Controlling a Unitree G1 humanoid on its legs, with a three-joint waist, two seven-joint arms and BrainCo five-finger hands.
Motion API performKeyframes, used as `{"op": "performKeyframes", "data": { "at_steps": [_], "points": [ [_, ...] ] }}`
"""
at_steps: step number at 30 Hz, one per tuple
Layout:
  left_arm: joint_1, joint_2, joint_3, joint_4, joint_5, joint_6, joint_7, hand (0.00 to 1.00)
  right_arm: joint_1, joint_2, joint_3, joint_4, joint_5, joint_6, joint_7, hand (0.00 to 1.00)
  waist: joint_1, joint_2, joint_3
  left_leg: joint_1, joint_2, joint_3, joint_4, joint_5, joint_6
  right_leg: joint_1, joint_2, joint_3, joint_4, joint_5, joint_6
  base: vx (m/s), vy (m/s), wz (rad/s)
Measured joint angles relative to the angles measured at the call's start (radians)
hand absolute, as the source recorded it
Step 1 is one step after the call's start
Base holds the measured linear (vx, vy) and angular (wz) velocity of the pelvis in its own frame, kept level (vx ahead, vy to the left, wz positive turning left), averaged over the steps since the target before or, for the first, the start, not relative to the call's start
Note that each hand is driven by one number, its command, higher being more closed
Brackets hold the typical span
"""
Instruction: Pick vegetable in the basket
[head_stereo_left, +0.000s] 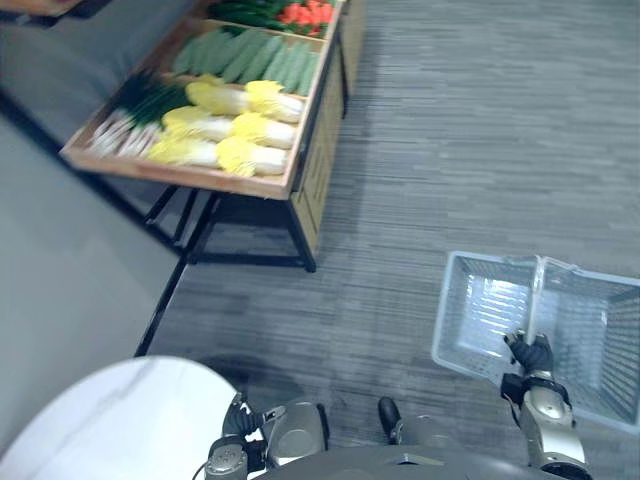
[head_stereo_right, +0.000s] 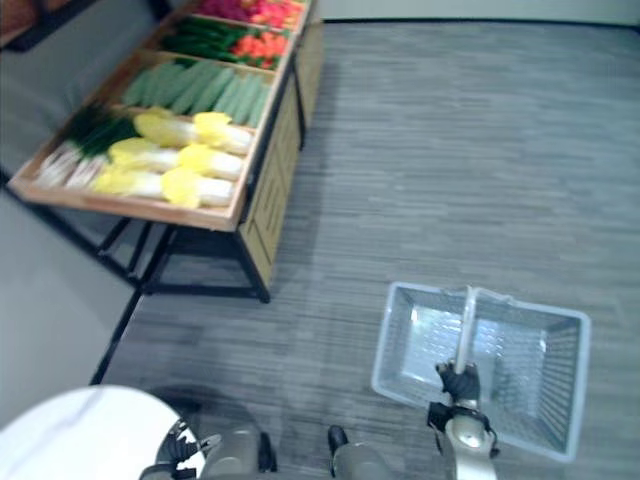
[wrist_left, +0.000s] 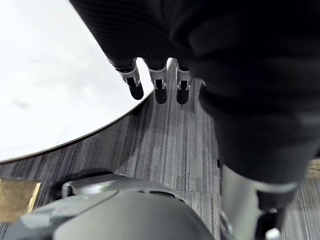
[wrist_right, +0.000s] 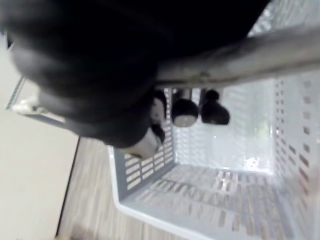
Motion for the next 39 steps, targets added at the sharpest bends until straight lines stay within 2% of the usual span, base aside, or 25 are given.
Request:
{"op": "performKeyframes", "data": {
  "at_steps": [2, 3, 5, 6, 7, 9, 11, 13, 15, 18, 19, 20, 21, 23, 25, 26, 27, 29, 32, 33, 34, 35, 36, 38, 39],
  "points": [
    [-0.001, -0.016, 0.002, 0.002, 0.000, 0.002, 0.000, 0.00, 0.004, -0.007, -0.027, 0.065, 0.001, 0.009, -0.003, 1.00, 0.003, 0.027, -0.011, 0.008, 0.014, 0.003, -0.183, 0.145, -0.034, 0.024, 0.009, 0.021, 0.002, -0.036, 0.021, 0.34, 0.346, -0.93],
    [0.001, -0.015, 0.001, 0.008, -0.001, 0.003, 0.000, 0.00, 0.010, 0.017, -0.026, 0.122, 0.002, 0.020, -0.006, 1.00, 0.015, 0.012, -0.027, 0.040, 0.005, 0.046, -0.177, 0.186, 0.005, 0.048, -0.009, 0.034, 0.032, -0.077, 0.039, 0.42, 0.322, -0.72],
    [0.001, 0.005, 0.010, 0.008, -0.004, 0.003, 0.000, 0.00, 0.024, 0.046, -0.019, 0.185, -0.003, 0.031, -0.002, 1.00, 0.025, -0.041, -0.036, 0.075, -0.032, 0.083, -0.148, 0.126, 0.063, 0.002, -0.039, -0.027, 0.210, -0.141, 0.126, 0.49, 0.295, -0.57],
    [0.002, 0.013, 0.013, 0.012, -0.020, 0.005, 0.002, 0.00, 0.035, 0.061, -0.017, 0.218, -0.031, 0.034, -0.001, 1.00, 0.025, -0.061, -0.036, 0.122, -0.056, 0.105, -0.159, 0.099, 0.078, -0.040, -0.048, -0.050, 0.363, -0.160, 0.208, 0.45, 0.221, -0.29],
    [0.003, 0.017, 0.004, 0.021, -0.025, 0.006, 0.002, 0.00, 0.037, 0.063, -0.037, 0.242, -0.030, 0.039, -0.003, 1.00, 0.018, -0.063, -0.032, 0.177, -0.073, 0.105, -0.171, 0.074, 0.088, -0.074, -0.048, -0.065, 0.515, -0.135, 0.345, 0.37, 0.183, -0.10],
    [0.014, 0.028, -0.019, 0.020, -0.029, 0.010, 0.005, 0.00, 0.055, 0.065, -0.042, 0.259, -0.031, 0.039, -0.006, 1.00, -0.007, -0.065, -0.024, 0.275, -0.079, 0.080, -0.190, 0.039, 0.115, -0.137, -0.062, -0.184, 0.743, -0.048, 0.355, 0.39, 0.128, 0.31],
    [0.004, 0.038, -0.036, 0.021, -0.038, 0.014, 0.021, 0.00, 0.054, 0.061, -0.063, 0.291, -0.031, 0.039, -0.011, 1.00, -0.015, -0.068, -0.023, 0.362, -0.080, 0.060, -0.238, 0.020, 0.119, -0.183, -0.120, -0.327, 0.801, -0.107, 0.328, 0.36, 0.033, 0.43],
    [-0.029, 0.038, -0.038, 0.021, -0.045, 0.018, 0.022, 0.00, 0.052, 0.061, -0.077, 0.307, -0.029, 0.037, -0.015, 1.00, -0.030, -0.066, -0.023, 0.416, -0.056, -0.004, -0.273, 0.008, 0.102, -0.242, -0.166, -0.443, 0.658, -0.148, 0.241, 0.51, -0.066, 0.69],
    [-0.058, 0.033, -0.037, 0.022, -0.049, 0.022, 0.022, 0.00, 0.045, 0.060, -0.091, 0.318, -0.026, 0.028, -0.014, 1.00, -0.041, -0.049, -0.018, 0.436, -0.019, -0.041, -0.299, -0.001, 0.087, -0.280, -0.169, -0.467, 0.484, -0.137, 0.211, 0.51, -0.205, 0.89],
    [-0.089, 0.027, -0.014, 0.050, -0.046, 0.021, 0.022, 0.00, 0.000, 0.060, -0.149, 0.391, -0.016, 0.007, -0.011, 1.00, -0.058, -0.036, -0.007, 0.511, 0.050, -0.096, -0.349, -0.032, 0.037, -0.312, -0.215, -0.458, 0.030, 0.080, 0.223, 0.55, -0.295, 0.77],
    [-0.092, 0.026, -0.006, 0.062, -0.046, 0.021, 0.022, 0.00, -0.003, 0.061, -0.154, 0.400, -0.014, 0.005, -0.010, 1.00, -0.057, -0.042, -0.009, 0.526, 0.055, -0.103, -0.350, -0.043, 0.028, -0.310, -0.230, -0.456, -0.005, 0.104, 0.227, 0.82, -0.523, 0.76],
    [-0.084, 0.025, 0.041, 0.087, -0.032, 0.022, 0.021, 0.00, -0.008, 0.062, -0.159, 0.419, -0.007, 0.006, -0.005, 1.00, -0.060, -0.056, -0.015, 0.579, 0.073, -0.121, -0.344, -0.066, 0.020, -0.304, -0.248, -0.442, 0.001, 0.204, 0.265, 0.71, -0.449, 0.60],
    [-0.087, 0.010, 0.057, 0.101, -0.028, 0.023, 0.020, 0.00, -0.016, 0.066, -0.175, 0.432, -0.007, 0.006, -0.002, 1.00, -0.061, -0.031, -0.010, 0.593, 0.097, -0.122, -0.334, -0.064, 0.011, -0.309, -0.231, -0.442, 0.059, 0.220, 0.261, 0.83, -0.520, 0.67],
    [-0.078, -0.048, 0.104, 0.115, -0.025, 0.020, 0.019, 0.00, -0.034, 0.053, -0.213, 0.439, 0.003, 0.006, 0.003, 1.00, -0.054, 0.021, -0.011, 0.554, 0.148, -0.128, -0.203, 0.025, -0.002, -0.328, -0.196, -0.470, 0.229, 0.104, 0.196, 0.71, -0.493, 0.43],
    [-0.052, -0.072, 0.149, 0.107, -0.028, 0.018, 0.019, 0.00, -0.055, 0.052, -0.212, 0.448, 0.003, 0.011, 0.006, 1.00, -0.052, 0.040, -0.003, 0.412, 0.180, -0.176, 0.118, 0.156, -0.017, -0.259, -0.180, -0.508, 0.236, 0.029, 0.165, 0.60, -0.466, 0.31],
    [-0.032, -0.076, 0.156, 0.106, -0.028, 0.018, 0.019, 0.00, -0.066, 0.045, -0.178, 0.450, 0.002, 0.021, 0.009, 1.00, -0.038, 0.059, 0.007, 0.292, 0.202, -0.199, 0.407, 0.221, -0.042, -0.178, -0.148, -0.524, 0.193, 0.006, 0.146, 0.56, -0.345, -0.13],
    [-0.008, -0.078, 0.155, 0.106, -0.031, 0.023, 0.018, 0.00, -0.080, 0.041, -0.121, 0.458, 0.000, 0.031, 0.011, 1.00, -0.007, 0.064, 0.015, 0.200, 0.197, -0.196, 0.644, 0.183, -0.052, -0.093, -0.111, -0.517, 0.141, -0.009, 0.113, 0.55, -0.300, -0.33],
    [0.004, -0.075, 0.142, 0.097, -0.037, 0.025, 0.017, 0.00, -0.102, 0.047, -0.047, 0.477, -0.016, 0.041, 0.021, 1.00, 0.035, 0.044, 0.025, 0.129, 0.141, -0.188, 0.751, 0.110, -0.076, -0.002, -0.098, -0.511, 0.081, -0.007, 0.090, 0.46, -0.207, -0.45],
    [0.005, -0.052, 0.119, 0.085, -0.039, 0.023, 0.014, 0.00, -0.151, 0.057, 0.026, 0.485, -0.070, 0.043, 0.062, 1.00, 0.074, 0.011, 0.041, 0.016, 0.073, -0.032, 0.522, 0.012, -0.055, 0.149, -0.102, -0.532, -0.037, -0.008, 0.090, 0.60, -0.169, -0.08],
    [0.003, -0.053, 0.118, 0.072, -0.041, 0.022, 0.014, 0.00, -0.159, 0.055, 0.038, 0.474, -0.084, 0.043, 0.072, 1.00, 0.085, 0.005, 0.043, 0.011, 0.049, 0.078, 0.276, 0.023, -0.038, 0.188, -0.108, -0.571, -0.068, -0.016, 0.104, 0.53, -0.080, 0.56],
    [0.007, -0.055, 0.114, 0.057, -0.043, 0.022, 0.013, 0.00, -0.150, 0.049, 0.050, 0.459, -0.107, 0.043, 0.080, 1.00, 0.086, 0.014, 0.037, 0.013, 0.030, 0.234, 0.033, 0.123, 0.083, 0.226, -0.093, -0.643, -0.080, -0.040, 0.140, 0.52, -0.074, 1.09],
    [0.004, -0.051, 0.105, 0.059, -0.042, 0.024, 0.012, 0.00, -0.140, 0.058, 0.047, 0.459, -0.108, 0.044, 0.078, 1.00, 0.078, 0.000, 0.030, 0.033, 0.021, 0.336, -0.007, 0.121, 0.166, 0.246, -0.100, -0.686, -0.084, -0.048, 0.152, 0.53, -0.028, 1.96],
    [0.004, -0.033, 0.090, 0.053, -0.043, 0.019, 0.010, 0.00, -0.128, 0.062, 0.043, 0.460, -0.108, 0.050, 0.078, 1.00, 0.078, -0.027, 0.007, 0.066, -0.024, 0.390, -0.101, 0.118, 0.205, 0.253, -0.118, -0.753, -0.064, -0.050, 0.155, 0.53, -0.001, 2.17],
    [0.004, -0.028, 0.101, 0.049, -0.065, 0.025, 0.003, 0.00, -0.137, 0.056, 0.044, 0.462, -0.108, 0.053, 0.075, 1.00, 0.091, -0.055, 0.003, 0.099, -0.083, 0.314, -0.177, 0.136, 0.217, 0.239, -0.141, -0.809, 0.053, -0.068, 0.184, 0.56, 0.004, 1.86],
    [0.008, -0.017, 0.101, 0.061, -0.079, 0.034, -0.001, 0.00, -0.144, 0.050, 0.039, 0.467, -0.109, 0.054, 0.067, 1.00, 0.096, -0.065, 0.006, 0.165, -0.123, 0.201, -0.238, 0.143, 0.212, 0.183, -0.191, -0.837, 0.335, -0.050, 0.217, 0.60, -0.075, 2.10]
  ]
}}
